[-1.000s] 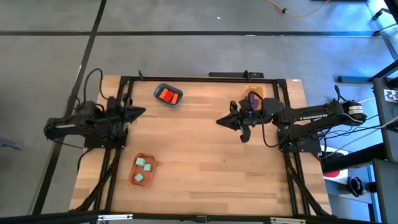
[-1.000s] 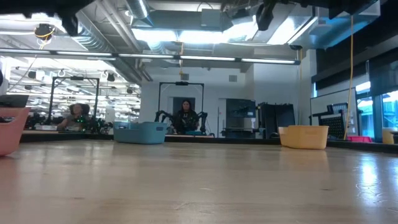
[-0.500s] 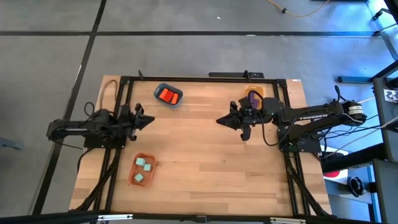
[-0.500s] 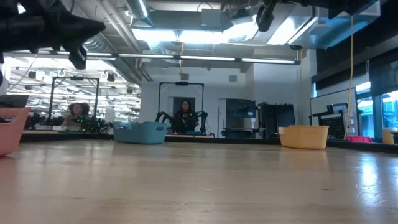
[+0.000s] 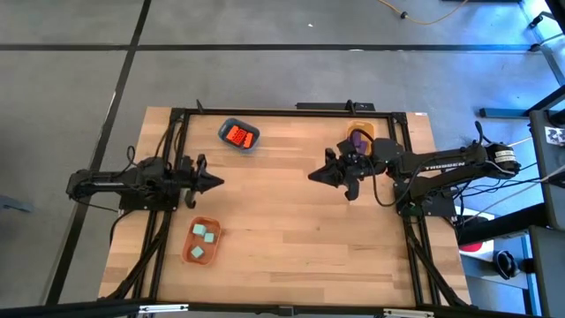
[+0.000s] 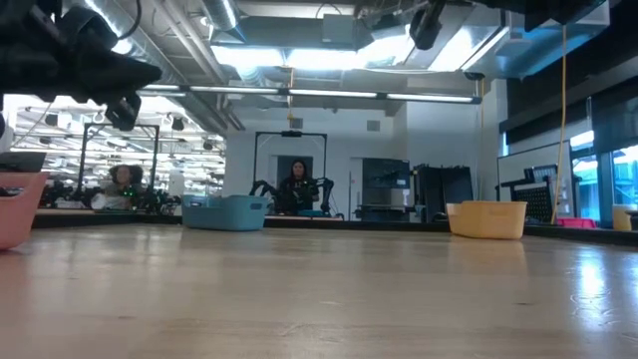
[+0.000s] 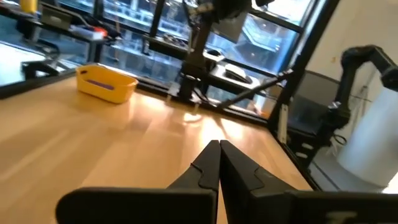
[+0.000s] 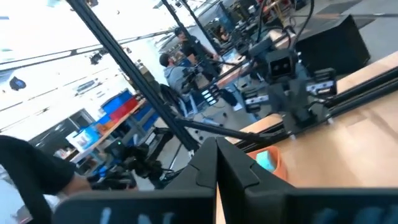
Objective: Sort & place blocks by color
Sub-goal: Return to Home Position
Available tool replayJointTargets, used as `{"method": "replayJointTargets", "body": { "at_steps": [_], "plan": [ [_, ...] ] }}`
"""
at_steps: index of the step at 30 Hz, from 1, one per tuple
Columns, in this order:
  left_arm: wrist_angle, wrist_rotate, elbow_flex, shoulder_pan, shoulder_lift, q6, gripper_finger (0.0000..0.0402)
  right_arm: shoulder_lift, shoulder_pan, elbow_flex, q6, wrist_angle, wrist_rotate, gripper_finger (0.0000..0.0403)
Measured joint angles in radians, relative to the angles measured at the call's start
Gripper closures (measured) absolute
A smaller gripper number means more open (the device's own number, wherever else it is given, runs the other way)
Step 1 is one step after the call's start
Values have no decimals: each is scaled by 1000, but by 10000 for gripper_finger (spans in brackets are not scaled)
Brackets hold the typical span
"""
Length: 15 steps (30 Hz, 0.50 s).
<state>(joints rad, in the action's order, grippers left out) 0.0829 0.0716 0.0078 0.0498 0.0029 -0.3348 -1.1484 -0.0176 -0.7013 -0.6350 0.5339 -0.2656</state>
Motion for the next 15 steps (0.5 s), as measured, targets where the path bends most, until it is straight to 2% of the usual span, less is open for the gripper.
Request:
{"method": "replayJointTargets", "body": {
  "at_steps": [8,15],
  "plan": [
    [6,-107,0,0,0,-2,397,62,0,2,4,-12,-64,402],
    [7,-113,0,0,0,-2,383,289,-12,93,175,-77,-48,402]
  ]
}}
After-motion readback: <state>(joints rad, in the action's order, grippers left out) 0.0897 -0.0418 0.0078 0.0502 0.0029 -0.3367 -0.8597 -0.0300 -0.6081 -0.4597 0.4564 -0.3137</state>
